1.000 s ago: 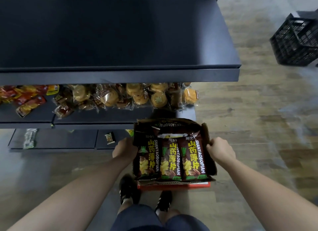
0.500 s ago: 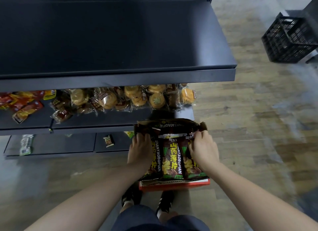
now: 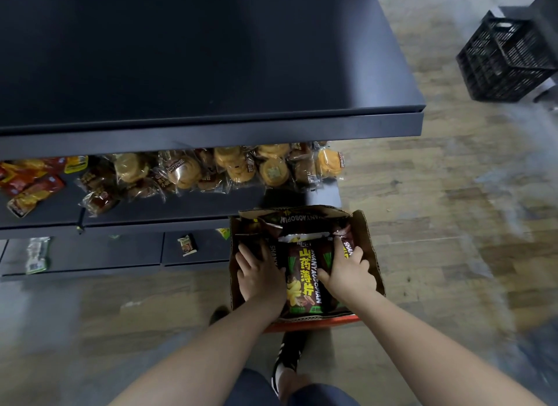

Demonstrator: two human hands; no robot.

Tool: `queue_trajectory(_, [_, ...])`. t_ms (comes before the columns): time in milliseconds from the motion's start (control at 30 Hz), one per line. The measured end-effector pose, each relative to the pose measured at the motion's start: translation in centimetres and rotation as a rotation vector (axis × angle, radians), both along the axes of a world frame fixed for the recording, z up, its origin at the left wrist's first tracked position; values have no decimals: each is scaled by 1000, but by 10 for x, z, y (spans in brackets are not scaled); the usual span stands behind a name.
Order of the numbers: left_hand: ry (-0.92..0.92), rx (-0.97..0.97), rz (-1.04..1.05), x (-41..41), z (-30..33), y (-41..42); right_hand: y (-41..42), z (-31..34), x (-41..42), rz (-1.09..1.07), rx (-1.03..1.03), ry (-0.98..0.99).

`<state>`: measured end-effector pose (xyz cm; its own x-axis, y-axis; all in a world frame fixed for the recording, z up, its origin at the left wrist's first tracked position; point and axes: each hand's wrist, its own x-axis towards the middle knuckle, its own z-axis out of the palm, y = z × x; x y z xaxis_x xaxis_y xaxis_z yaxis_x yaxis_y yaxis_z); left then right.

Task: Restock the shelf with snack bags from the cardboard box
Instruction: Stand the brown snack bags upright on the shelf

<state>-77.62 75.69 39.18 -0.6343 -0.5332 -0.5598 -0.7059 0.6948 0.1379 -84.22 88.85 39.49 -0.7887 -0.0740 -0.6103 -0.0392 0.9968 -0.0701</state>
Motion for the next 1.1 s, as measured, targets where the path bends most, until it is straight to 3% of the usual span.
queue_trajectory(333, [-27, 58, 73, -2, -5, 4, 2, 5, -13, -80, -50, -11])
queue_trajectory(567, [85, 140, 172, 4, 11, -3, 14, 21, -33, -372, -221, -225])
queue_trajectory(767, [-25, 224, 247, 4, 36, -28, 29, 63, -48, -306, -242, -438])
queue_trajectory(967, [111, 369, 172, 5, 62, -58, 34, 95, -49, -384, -511, -570])
queue_trajectory(1100, [272, 620, 419, 16, 90, -71, 27, 120, -42, -398, -724, -607])
